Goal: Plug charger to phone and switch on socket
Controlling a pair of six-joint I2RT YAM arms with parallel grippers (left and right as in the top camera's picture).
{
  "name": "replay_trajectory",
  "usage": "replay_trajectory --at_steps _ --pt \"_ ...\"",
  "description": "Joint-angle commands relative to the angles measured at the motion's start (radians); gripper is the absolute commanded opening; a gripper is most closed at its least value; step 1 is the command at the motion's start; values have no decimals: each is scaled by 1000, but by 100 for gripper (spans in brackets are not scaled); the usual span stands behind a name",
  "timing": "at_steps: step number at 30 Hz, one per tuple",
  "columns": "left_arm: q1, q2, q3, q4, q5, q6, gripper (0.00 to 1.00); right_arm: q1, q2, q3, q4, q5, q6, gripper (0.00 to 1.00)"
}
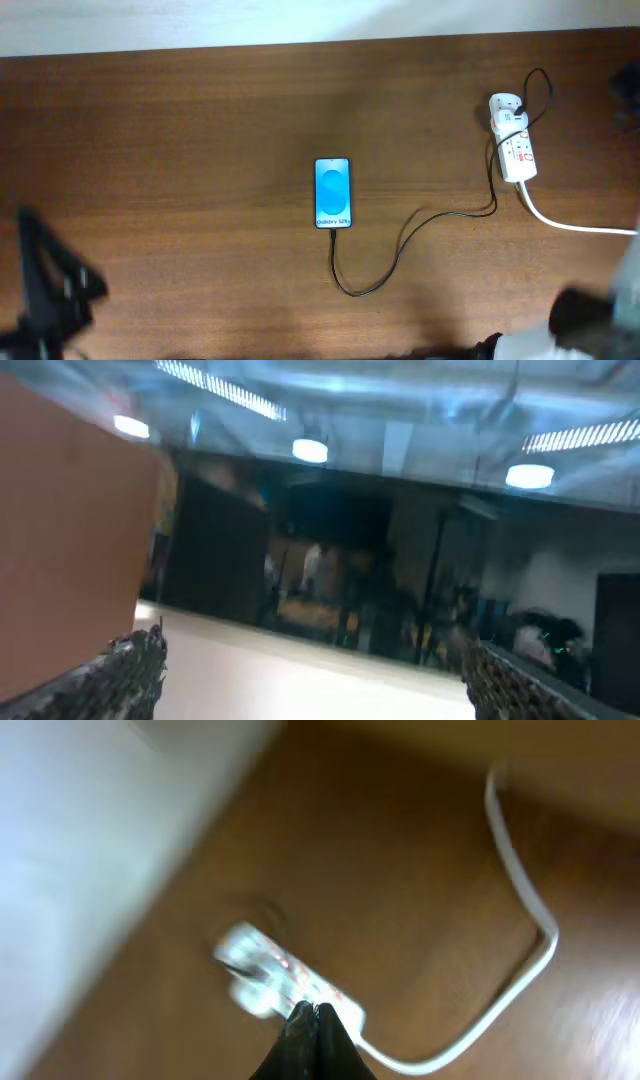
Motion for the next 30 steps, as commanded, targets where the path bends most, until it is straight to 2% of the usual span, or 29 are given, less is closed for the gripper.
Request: replay_trajectory --at_steps 1,5,7,9,14,17,19,22,26,30 --pt "4 -238 -201 126 -14 16 99 1 -239 16 80 27 -52 4" --pt "4 -432 -312 206 -19 16 99 1 -473 16 302 -26 -51 4" --pt "6 -425 -307 202 -13 15 99 16 -561 16 441 -102 -51 4" --pt "6 -427 -307 211 -10 12 99 89 -618 16 538 -103 -52 6" --pt "29 -430 -307 200 -10 12 99 342 -785 -27 462 -94 -178 13" --pt "59 -430 -308 198 -10 12 99 435 -985 -185 429 -69 -179 15" --pt "76 -430 -308 198 13 11 99 439 -1136 -320 433 -69 -179 17" --pt "82 -430 -308 206 66 11 99 439 -1367 -523 452 -69 -178 25" --pt "82 -430 -308 147 79 11 99 439 -1510 -648 452 -69 -179 36" --pt "82 -430 -310 116 232 11 99 431 -1623 -727 467 -68 -179 45"
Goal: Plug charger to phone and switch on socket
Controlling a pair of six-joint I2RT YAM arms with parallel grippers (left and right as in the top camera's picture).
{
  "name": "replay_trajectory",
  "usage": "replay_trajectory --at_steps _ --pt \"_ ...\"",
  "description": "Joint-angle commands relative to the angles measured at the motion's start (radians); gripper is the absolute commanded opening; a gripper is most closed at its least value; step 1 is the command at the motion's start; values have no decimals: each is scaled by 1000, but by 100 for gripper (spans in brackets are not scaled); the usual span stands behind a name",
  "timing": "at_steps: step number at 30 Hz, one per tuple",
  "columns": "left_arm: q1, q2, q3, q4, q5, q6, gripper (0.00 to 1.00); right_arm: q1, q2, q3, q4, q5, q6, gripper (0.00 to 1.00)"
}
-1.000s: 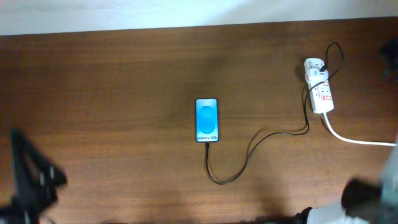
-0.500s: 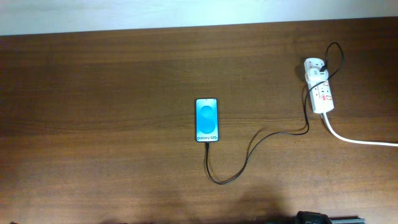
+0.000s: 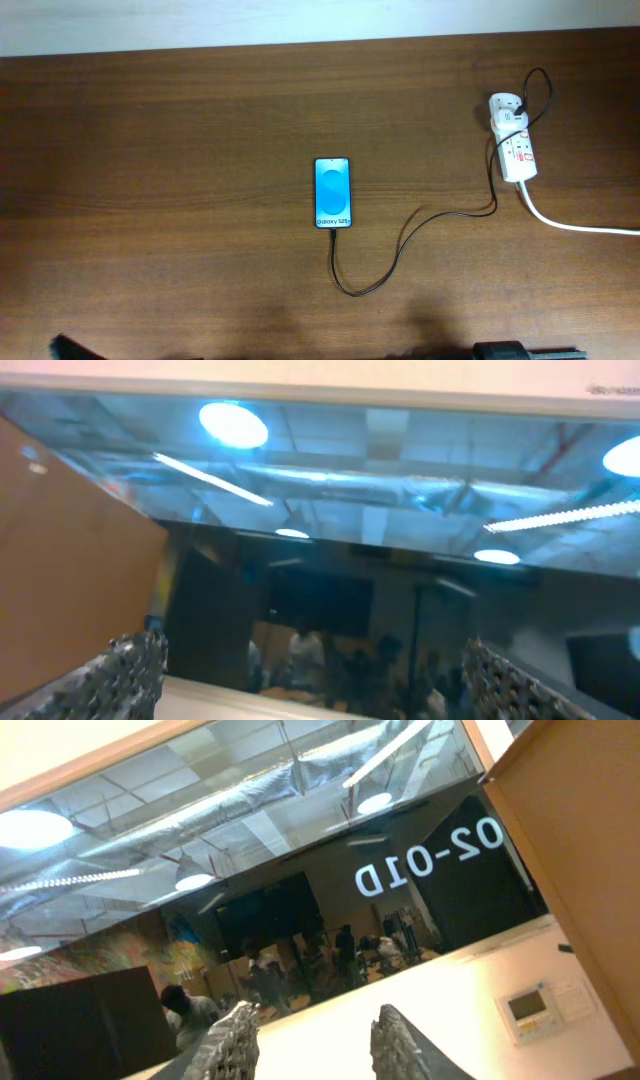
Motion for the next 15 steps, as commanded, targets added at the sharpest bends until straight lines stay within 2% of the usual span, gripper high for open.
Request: replay_trajectory --at_steps 1,6,7,9,12,15 --pt "7 -2 -4 -19 171 11 99 -8 -84 -36 8 9 -7 47" --pt "6 -2 -13 5 214 12 99 -25 -104 -50 34 1 -7 57" --pt "6 -2 -13 3 214 12 99 -25 -103 -50 34 1 -7 64" --pt "6 -2 -19 3 213 12 99 -25 -104 -64 75 1 -6 98" --pt "6 -2 -78 32 212 12 99 -25 -104 -180 270 11 -7 98" --pt "6 -2 -182 115 149 12 99 -25 -103 -316 372 35 -6 98"
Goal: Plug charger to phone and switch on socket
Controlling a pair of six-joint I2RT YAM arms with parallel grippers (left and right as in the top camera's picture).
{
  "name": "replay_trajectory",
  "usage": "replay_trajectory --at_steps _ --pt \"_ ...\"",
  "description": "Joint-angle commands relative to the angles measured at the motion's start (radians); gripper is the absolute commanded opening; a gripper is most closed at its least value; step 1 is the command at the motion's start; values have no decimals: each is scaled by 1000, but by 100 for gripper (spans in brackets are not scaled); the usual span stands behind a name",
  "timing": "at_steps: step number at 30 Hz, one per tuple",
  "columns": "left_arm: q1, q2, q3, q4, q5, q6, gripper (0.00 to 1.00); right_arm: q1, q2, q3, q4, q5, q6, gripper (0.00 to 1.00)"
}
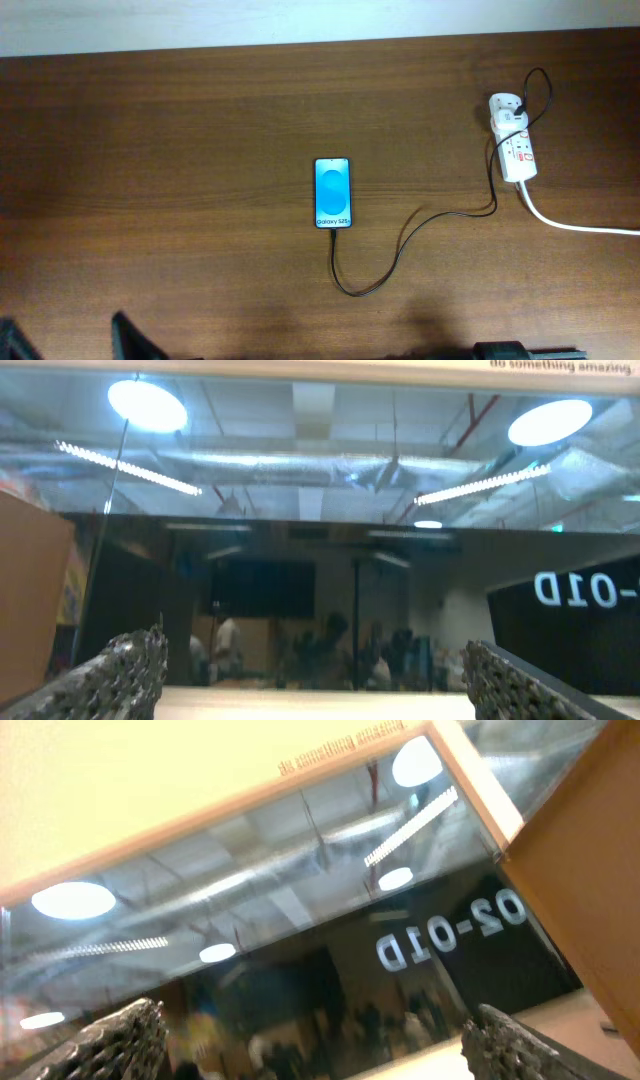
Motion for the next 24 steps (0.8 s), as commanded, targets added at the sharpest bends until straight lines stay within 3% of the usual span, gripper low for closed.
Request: replay_trajectory --at_steps 1,6,11,13,17,20,24 --pt "6 -1 -145 90 -82 12 99 -6 -6 -185 93 27 -7 98" --pt "6 33 -370 136 -105 12 99 -6 -5 -515 156 25 2 98" --pt "6 38 -544 224 -89 1 99 -6 -5 -883 257 23 209 98" --pt "6 38 -606 282 -63 1 99 -6 -5 -991 349 23 216 98" --pt "6 38 -669 296 -37 1 99 -6 -5 -1104 414 23 215 98" --pt "6 38 -726 301 3 1 100 -7 -5 -1117 311 27 215 98" --pt "6 38 -775 332 4 1 100 -6 -3 -1117 304 27 215 98"
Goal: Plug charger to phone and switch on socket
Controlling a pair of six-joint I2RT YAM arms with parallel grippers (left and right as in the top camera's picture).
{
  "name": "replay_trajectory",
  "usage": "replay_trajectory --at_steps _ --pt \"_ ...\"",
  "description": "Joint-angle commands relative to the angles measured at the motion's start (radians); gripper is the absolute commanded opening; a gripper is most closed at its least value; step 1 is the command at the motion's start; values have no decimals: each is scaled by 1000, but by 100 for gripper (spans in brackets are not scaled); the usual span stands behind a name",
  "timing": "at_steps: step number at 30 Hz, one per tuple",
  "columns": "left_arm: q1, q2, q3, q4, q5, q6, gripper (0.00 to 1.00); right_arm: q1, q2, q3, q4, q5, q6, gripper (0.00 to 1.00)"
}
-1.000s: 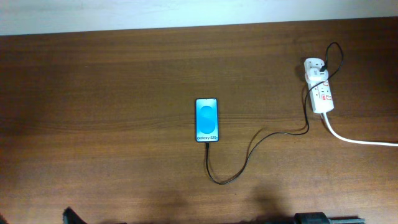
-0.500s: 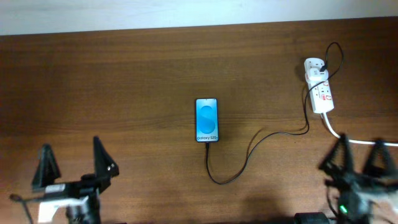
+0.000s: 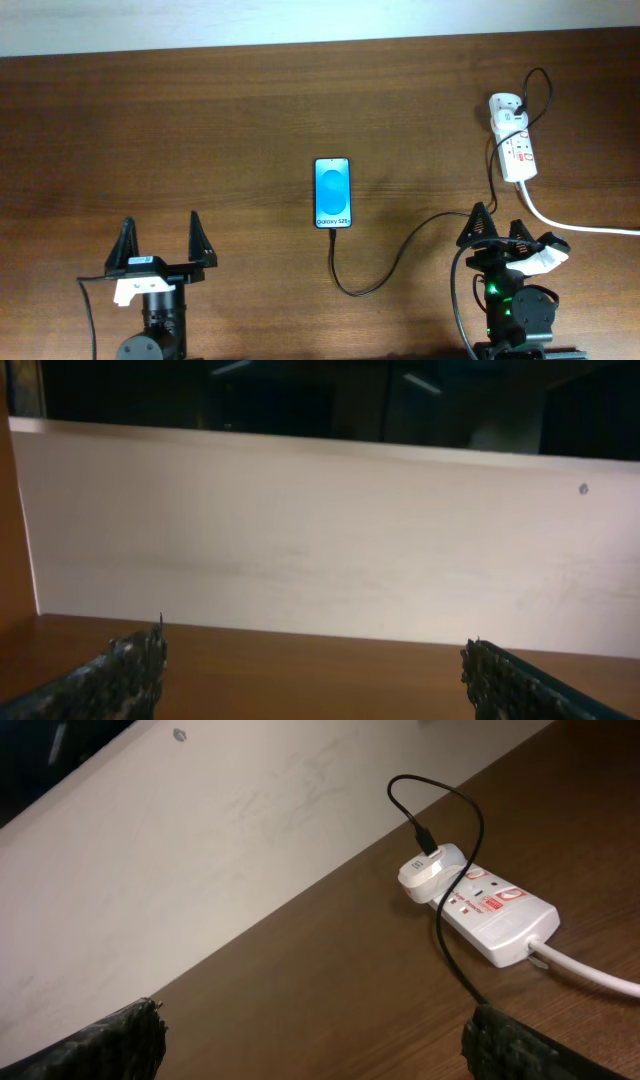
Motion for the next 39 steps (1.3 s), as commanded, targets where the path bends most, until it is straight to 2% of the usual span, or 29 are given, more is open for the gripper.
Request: replay_trajectory --at_steps 1,6,9,15,39 --pt "6 1 -50 43 22 2 99 -5 -8 -5 -8 9 2 98" --pt "6 1 -53 17 18 2 99 -5 -8 -5 -8 9 2 98" --pt "6 1 -53 -154 8 2 99 -5 -8 -5 -8 9 2 98" --pt "6 1 -53 -322 -27 2 99 -5 -8 -5 -8 9 2 98" --pt "6 14 -53 -325 -27 5 99 -5 -8 -5 -8 9 2 98"
